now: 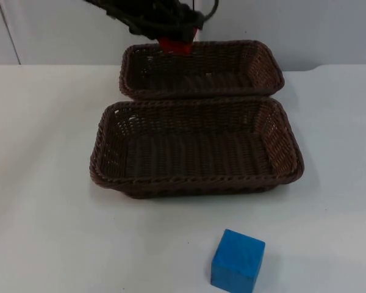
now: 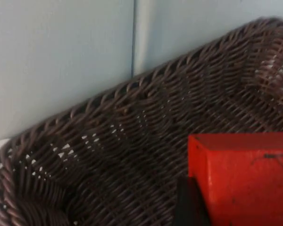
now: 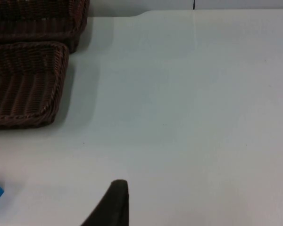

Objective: Pick up one cube with the left hand and place it into the upper basket. Pick up one cube with the right hand and place it into the lower basket.

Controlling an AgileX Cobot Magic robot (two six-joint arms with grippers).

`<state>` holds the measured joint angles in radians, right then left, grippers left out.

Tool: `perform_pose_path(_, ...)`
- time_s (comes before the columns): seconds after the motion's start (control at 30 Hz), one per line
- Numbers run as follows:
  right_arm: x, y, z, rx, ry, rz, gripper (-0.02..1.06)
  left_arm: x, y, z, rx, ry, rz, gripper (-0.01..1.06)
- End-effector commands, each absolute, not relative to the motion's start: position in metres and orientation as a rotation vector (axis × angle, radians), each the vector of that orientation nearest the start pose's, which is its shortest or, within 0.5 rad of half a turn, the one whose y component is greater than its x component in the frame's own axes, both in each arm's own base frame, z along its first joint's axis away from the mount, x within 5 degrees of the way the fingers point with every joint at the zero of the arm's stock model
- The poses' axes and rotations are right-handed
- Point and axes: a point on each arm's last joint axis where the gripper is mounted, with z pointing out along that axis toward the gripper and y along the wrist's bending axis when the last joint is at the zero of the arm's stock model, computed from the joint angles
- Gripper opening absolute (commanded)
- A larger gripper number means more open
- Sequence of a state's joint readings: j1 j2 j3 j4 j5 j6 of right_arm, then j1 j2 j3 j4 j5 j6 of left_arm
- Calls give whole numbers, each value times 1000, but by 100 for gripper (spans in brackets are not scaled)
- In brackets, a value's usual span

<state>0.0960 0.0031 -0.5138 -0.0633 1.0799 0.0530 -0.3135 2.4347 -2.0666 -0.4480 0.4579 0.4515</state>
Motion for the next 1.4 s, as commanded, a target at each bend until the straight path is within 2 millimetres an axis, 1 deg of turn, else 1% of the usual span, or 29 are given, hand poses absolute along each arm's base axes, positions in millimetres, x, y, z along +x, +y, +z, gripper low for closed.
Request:
perform_pose_path(0.0, -7, -6, 280, -36, 2046, 13, 105, 526, -192, 167, 506, 2196, -357, 0)
perform_pose_path(0.17, -7, -6, 280, -36, 2046, 13, 105, 528, -196, 150, 503, 2208, -356, 0)
perform_pose_path(0.2, -7, -6, 280, -36, 2046, 13, 105, 528, -196, 150, 503, 2208, -356, 0)
perform_pose_path(0.33, -7, -6, 280, -36, 2046, 13, 105, 531, -196, 138, 494, 2206, -339, 0)
perform_pose_path(0.37, -7, -6, 280, -36, 2046, 13, 105, 531, -196, 138, 494, 2206, -339, 0)
perform_pose_path(0.57, -7, -6, 280, -36, 2046, 13, 105, 532, -196, 118, 492, 2231, -332, 0)
perform_pose_path(0.8, -7, -6, 280, -36, 2046, 13, 105, 531, -196, 111, 494, 2251, -340, 0)
perform_pose_path(0.87, -7, -6, 280, -36, 2046, 13, 105, 531, -196, 111, 494, 2251, -340, 9)
perform_pose_path(0.93, -7, -6, 280, -36, 2046, 13, 105, 530, -196, 111, 496, 2254, -341, 24)
perform_pose_path(0.97, -7, -6, 280, -36, 2046, 13, 105, 530, -196, 111, 496, 2254, -341, 24)
perform_pose_path(1.0, -7, -6, 280, -36, 2046, 13, 105, 530, -196, 111, 496, 2254, -341, 32)
perform_pose_path(1.07, -7, -6, 280, -36, 2046, 13, 105, 530, -196, 111, 494, 2255, -343, 53)
perform_pose_path(1.1, -7, -6, 280, -36, 2046, 13, 105, 530, -196, 111, 494, 2255, -343, 53)
perform_pose_path(1.13, -7, -6, 280, -36, 2046, 13, 105, 530, -196, 111, 478, 2257, -359, 67)
perform_pose_path(1.2, -7, -6, 280, -36, 2046, 13, 105, 530, -198, 116, 451, 2255, -388, 83)
perform_pose_path(1.23, -7, -6, 280, -36, 2046, 13, 105, 530, -198, 120, 446, 2252, -396, 88)
perform_pose_path(1.27, -7, -6, 280, -36, 2046, 13, 105, 530, -198, 120, 446, 2252, -396, 88)
perform_pose_path(1.33, -7, -6, 280, -36, 2046, 13, 105, 529, -198, 132, 438, 2234, -407, 92)
perform_pose_path(1.37, -7, -6, 280, -36, 2046, 13, 105, 529, -198, 138, 439, 2227, -412, 93)
